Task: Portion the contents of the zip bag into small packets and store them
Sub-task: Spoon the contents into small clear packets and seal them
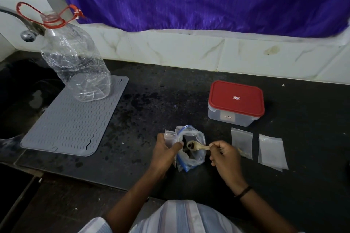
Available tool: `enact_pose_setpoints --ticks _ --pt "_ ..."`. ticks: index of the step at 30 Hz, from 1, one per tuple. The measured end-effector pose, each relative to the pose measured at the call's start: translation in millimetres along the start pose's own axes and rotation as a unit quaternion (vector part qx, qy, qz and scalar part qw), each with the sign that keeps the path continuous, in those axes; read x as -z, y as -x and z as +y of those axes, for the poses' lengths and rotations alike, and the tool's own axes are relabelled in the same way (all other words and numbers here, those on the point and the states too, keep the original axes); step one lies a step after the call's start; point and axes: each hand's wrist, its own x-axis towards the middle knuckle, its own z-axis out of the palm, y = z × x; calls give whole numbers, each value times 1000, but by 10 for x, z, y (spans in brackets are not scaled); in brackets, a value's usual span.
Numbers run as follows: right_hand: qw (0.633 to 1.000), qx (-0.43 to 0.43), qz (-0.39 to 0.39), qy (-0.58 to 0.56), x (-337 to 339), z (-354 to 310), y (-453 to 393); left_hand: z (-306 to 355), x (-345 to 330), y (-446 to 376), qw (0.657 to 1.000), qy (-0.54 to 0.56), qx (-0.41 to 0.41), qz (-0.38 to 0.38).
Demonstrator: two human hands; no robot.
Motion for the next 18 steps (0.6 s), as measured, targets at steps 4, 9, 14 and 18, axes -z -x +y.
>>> enact_pose_setpoints --ticks 4,9,14,18 --pt "999 -3 22 -28 125 -80 51 24 57 26 996 -38 -76 30" --pt "996 7 20 -92 249 -382 137 44 111 26 977 -127 -172 21" --pt "994 58 12 -95 222 -692 169 45 68 41 945 -190 -267 2" --pt "978 194 37 64 147 -718 179 46 37 31 924 -215 -316 0"
